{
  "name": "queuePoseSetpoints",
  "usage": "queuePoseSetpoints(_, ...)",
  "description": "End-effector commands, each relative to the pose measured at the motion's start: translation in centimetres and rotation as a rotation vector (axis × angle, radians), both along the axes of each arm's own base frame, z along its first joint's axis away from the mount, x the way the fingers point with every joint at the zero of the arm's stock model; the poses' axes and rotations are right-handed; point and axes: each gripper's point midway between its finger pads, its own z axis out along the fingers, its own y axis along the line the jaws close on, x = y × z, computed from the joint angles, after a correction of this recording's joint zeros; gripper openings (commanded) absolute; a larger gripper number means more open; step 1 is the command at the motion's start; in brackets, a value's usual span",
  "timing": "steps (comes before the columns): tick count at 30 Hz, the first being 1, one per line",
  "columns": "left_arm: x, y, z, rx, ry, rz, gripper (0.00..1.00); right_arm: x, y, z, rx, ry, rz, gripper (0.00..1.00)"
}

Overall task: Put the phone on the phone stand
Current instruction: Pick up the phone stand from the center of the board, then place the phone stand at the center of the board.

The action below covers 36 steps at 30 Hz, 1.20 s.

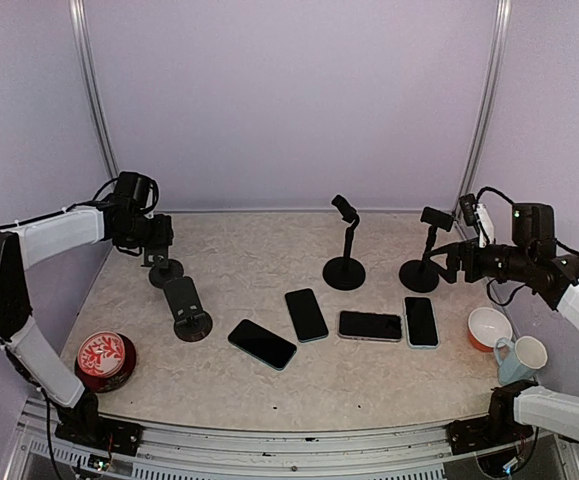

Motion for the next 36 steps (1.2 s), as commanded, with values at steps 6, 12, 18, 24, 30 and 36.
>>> queuePoseSetpoints(6, 4.7, 2.8, 2.9, 0.047, -0.070, 0.071, 0.60, -0.6, 0.1, 0.0, 0.004, -0.013, 0.002, 1.00)
queuePoseSetpoints(12, 7.2, 3.4, 3.6, 0.049, -0.089, 0.072, 0.60, -0.5, 0.2, -0.1, 0.005, -0.012, 0.003, 1.00)
queuePoseSetpoints(18, 9.9, 4.5, 4.2, 0.027, -0.121, 0.082, 0.60, -0.5, 0.2, -0.4, 0.006, -0.008, 0.004, 1.00)
queuePoseSetpoints(24, 12.4, 5.8, 3.4, 0.030, -0.125, 0.093, 0.60, -0.3, 0.4, -0.4, 0.004, 0.002, 0.011, 1.00)
queuePoseSetpoints(30, 15.0, 6.2, 2.2, 0.031, -0.120, 0.063, 0.60, -0.2, 0.3, -0.7, -0.008, 0.016, 0.005, 1.00)
queuePoseSetpoints(36, 17.2, 7.2, 2.6, 0.023, -0.136, 0.077, 0.60, -0.1, 0.1, -1.1, -0.013, 0.028, -0.002, 1.00)
